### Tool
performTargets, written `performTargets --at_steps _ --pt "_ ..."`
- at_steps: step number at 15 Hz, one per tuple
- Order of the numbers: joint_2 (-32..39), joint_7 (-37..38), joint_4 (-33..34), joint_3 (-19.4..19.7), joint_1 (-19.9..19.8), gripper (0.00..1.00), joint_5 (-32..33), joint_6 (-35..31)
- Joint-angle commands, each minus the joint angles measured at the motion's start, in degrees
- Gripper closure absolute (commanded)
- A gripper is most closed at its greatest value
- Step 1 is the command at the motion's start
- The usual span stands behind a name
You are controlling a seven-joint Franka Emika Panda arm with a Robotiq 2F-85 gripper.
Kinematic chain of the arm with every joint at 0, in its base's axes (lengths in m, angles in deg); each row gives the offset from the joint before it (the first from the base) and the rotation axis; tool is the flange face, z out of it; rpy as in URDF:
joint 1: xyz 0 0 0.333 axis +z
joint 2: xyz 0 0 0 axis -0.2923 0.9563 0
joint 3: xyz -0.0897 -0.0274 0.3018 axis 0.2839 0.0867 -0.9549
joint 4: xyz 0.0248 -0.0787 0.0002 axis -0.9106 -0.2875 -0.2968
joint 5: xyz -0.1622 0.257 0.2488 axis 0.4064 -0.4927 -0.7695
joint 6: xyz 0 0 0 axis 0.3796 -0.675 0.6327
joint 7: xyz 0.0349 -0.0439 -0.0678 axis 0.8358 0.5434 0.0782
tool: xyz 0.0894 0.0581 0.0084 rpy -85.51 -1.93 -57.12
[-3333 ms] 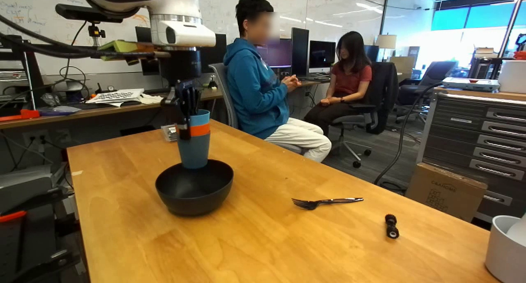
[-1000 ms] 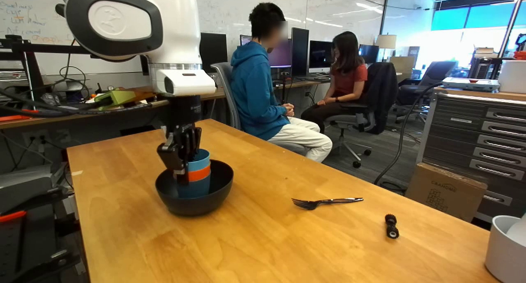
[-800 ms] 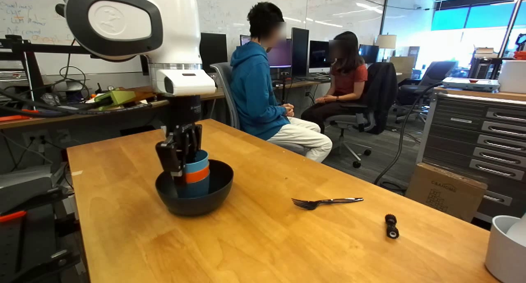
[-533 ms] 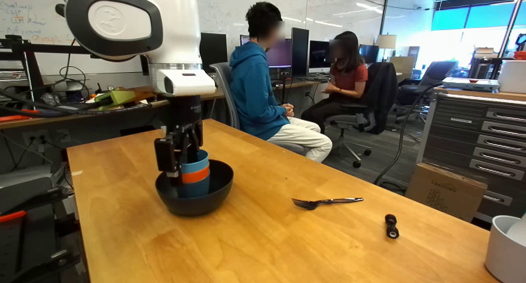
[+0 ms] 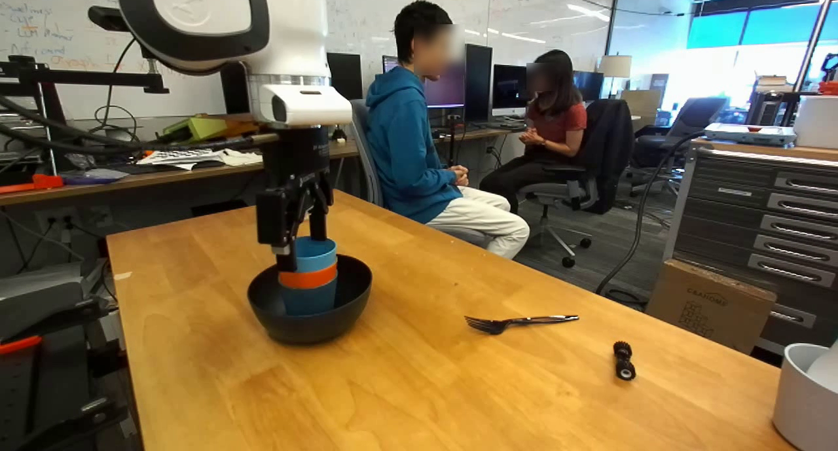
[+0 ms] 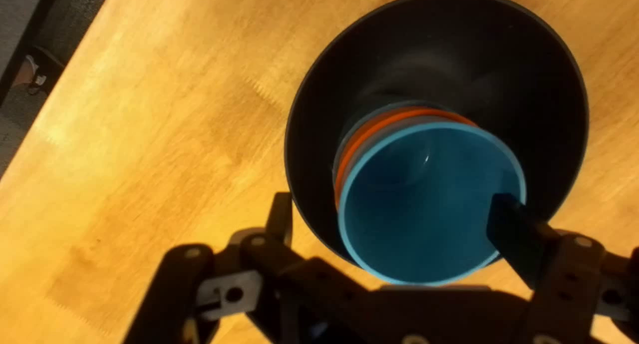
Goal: Stack the three cups and put the in the bowl, then pick the fork and put it in the cups
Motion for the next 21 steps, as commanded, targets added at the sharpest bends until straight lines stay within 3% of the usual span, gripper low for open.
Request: performTargets --at_steps 1,6,17,20,21 --pt "-3.78 -1.46 2.14 -0.54 -0.07 0.0 -1.3 5.43" --pt "-5.35 -2.67 4.56 -0.72 -0.61 0.0 -2.52 9.98" --pt "-0.5 -3.54 12.66 0.6 -2.29 0.0 -6.26 9.4" --pt "-3.92 -5.26 13.26 -0.03 -1.74 0.0 -9.31 13.03" --pt "-1.57 -2.85 11.95 0.29 -2.04 0.0 -6.4 9.32"
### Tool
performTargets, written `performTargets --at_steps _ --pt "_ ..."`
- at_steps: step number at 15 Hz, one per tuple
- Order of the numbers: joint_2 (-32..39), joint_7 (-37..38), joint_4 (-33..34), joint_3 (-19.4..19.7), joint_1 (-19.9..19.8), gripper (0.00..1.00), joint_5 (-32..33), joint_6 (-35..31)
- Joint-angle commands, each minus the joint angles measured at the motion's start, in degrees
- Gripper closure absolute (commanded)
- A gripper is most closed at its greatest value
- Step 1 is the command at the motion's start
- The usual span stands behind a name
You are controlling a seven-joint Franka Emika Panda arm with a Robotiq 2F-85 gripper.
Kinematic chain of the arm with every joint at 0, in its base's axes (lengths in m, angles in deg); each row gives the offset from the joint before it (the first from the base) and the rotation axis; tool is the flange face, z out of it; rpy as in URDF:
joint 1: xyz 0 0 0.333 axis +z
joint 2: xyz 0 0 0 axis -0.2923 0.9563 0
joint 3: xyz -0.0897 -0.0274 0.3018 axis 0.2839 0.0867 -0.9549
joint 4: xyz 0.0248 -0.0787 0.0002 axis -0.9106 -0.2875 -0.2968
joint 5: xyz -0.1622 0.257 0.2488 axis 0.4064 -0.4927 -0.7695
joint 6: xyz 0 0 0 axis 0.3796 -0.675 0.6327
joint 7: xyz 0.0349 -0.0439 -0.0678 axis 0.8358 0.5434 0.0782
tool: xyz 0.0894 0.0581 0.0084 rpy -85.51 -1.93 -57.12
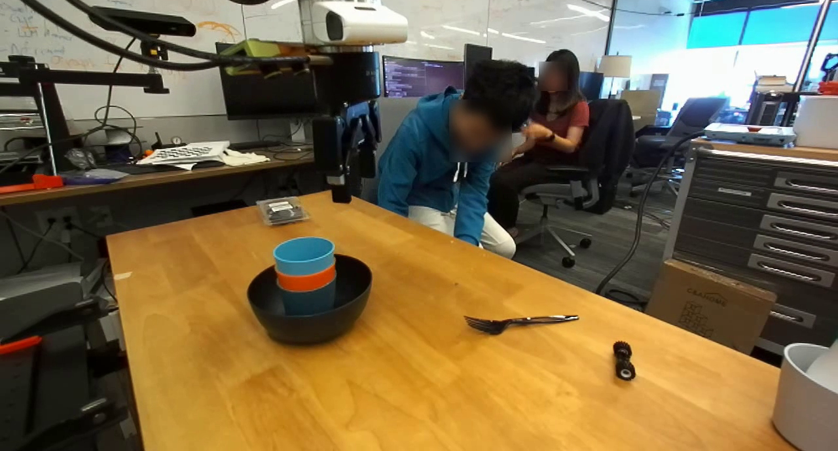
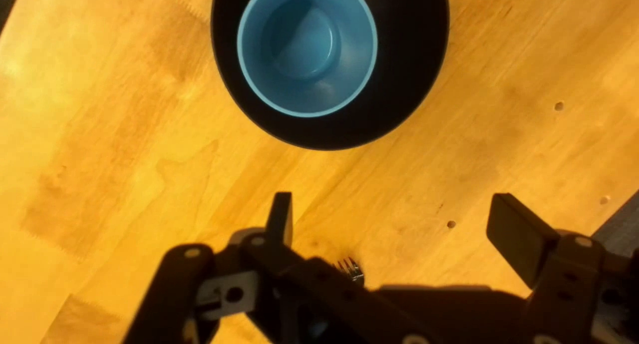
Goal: Stack the three cups and put the in the bowl, then pick the fork and put it in the cups
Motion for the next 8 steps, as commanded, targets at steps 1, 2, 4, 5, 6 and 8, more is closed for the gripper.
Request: performTargets --at_steps 1,2,4,5,6,8 --pt "-0.21 -0.17 0.35 -0.16 -0.11 0.0 -0.21 0.44" --pt "-0.15 -0.16 0.23 -0.15 -0.11 0.0 -0.2 0.42" --pt "0.27 -0.16 0.06 -0.09 -0.07 0.0 -0.2 0.36" --pt "0.4 -0.16 0.05 -0.06 -0.06 0.0 -0.2 0.35" --pt "0.48 -0.16 0.05 -0.07 -0.05 0.0 -0.2 0.34" --pt "0.62 0.29 -1.01 -0.54 0.46 0.0 0.5 -0.27"
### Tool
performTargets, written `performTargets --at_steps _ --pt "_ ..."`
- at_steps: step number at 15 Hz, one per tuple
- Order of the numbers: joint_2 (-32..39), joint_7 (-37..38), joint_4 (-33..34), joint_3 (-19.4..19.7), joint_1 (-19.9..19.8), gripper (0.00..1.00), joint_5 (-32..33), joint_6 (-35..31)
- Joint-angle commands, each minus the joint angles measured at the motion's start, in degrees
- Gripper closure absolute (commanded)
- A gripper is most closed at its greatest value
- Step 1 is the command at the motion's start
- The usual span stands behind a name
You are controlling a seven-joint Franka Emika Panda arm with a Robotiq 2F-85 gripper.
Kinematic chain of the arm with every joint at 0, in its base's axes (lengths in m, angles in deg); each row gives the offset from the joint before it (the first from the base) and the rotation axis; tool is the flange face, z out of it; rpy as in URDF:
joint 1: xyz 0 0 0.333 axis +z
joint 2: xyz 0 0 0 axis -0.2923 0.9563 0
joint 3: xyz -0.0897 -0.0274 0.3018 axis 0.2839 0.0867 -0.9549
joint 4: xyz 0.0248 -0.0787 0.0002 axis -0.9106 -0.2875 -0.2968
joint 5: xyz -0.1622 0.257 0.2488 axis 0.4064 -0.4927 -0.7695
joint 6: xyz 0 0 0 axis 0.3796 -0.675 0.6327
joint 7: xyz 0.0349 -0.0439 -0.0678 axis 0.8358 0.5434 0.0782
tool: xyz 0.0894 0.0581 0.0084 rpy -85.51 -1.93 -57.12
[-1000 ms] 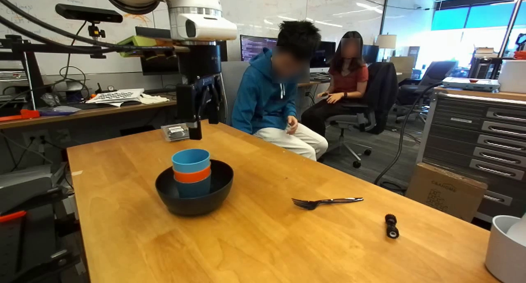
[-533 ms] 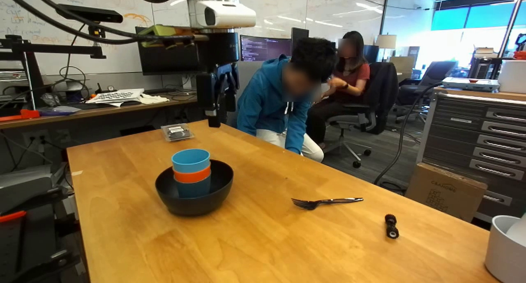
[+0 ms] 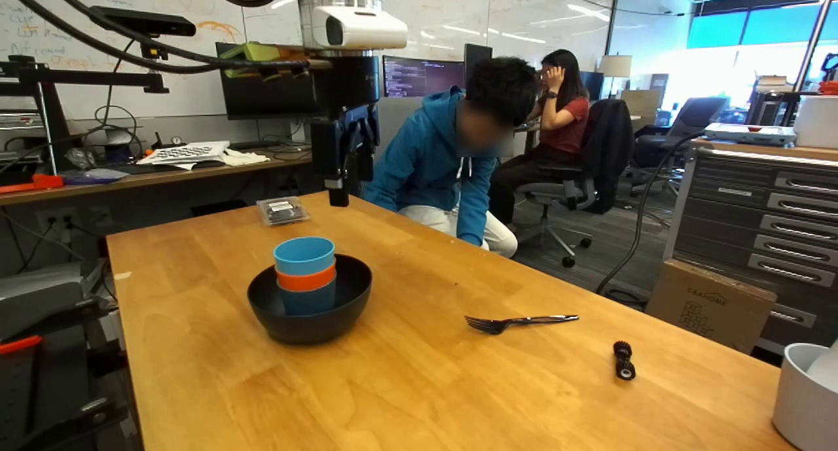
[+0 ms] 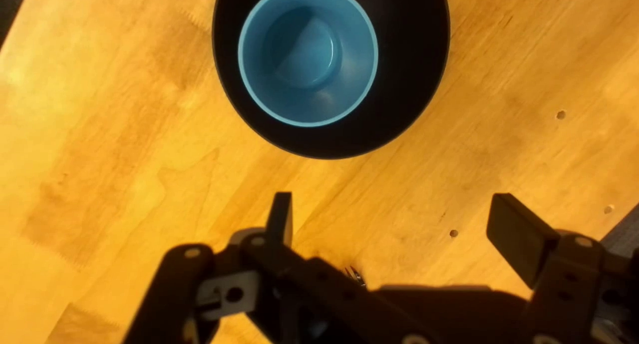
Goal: Stack the three cups and put the in the bowl, then pick the fork and put it in the cups
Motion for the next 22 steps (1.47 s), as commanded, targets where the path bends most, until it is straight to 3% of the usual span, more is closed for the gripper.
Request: performTargets --at_steps 1,15,22 --pt "0.88 1.01 -0.4 -0.68 0.61 0.0 0.78 -0.64" --pt "24.21 -0.41 24.52 2.29 0.02 0.0 -1.49 -0.56" --pt "35.99 -1.01 39.51 4.71 -1.86 0.0 -0.65 4.1"
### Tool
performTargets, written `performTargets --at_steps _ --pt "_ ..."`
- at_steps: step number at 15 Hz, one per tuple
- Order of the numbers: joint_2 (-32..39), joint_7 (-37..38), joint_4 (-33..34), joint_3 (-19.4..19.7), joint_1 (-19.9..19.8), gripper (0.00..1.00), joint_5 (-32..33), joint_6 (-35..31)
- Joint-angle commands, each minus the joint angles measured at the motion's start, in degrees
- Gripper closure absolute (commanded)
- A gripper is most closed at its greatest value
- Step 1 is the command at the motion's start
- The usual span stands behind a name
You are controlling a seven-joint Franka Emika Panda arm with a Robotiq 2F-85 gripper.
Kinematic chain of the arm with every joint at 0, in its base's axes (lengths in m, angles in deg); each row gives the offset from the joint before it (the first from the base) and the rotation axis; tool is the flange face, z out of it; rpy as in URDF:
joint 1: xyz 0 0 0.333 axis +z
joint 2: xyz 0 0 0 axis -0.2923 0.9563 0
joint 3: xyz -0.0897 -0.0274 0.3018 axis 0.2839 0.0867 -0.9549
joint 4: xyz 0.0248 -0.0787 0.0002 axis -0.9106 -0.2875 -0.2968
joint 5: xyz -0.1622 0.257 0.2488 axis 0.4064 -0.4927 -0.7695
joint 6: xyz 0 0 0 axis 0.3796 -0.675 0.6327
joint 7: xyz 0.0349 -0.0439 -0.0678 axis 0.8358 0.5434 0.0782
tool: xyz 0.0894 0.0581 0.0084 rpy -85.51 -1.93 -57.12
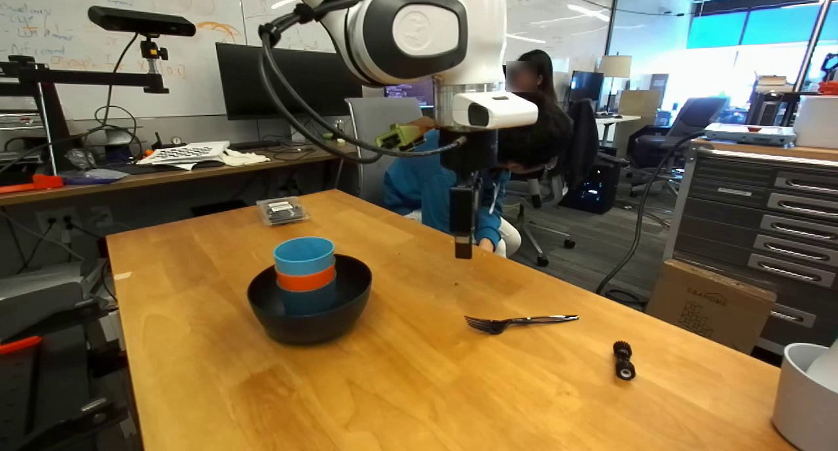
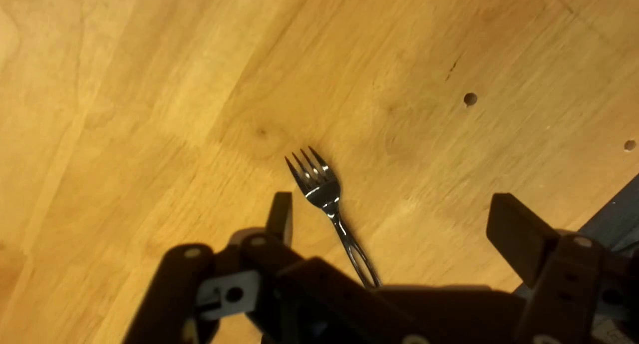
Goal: Stack the three cups and put the in the bowl, then pick the fork and put it in the cups
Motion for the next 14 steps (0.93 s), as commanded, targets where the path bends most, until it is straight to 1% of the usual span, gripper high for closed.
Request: performTargets --at_steps 1,5,8,14 --pt "7.4 -0.9 10.95 1.67 -0.96 0.0 -0.41 4.52" --pt "13.65 -0.55 18.57 2.63 -2.51 0.0 -0.82 7.16" --pt "18.07 -0.26 22.9 2.25 -3.71 0.0 -1.65 8.62" --pt "24.44 -0.28 28.4 2.11 -4.24 0.0 -2.03 9.73"
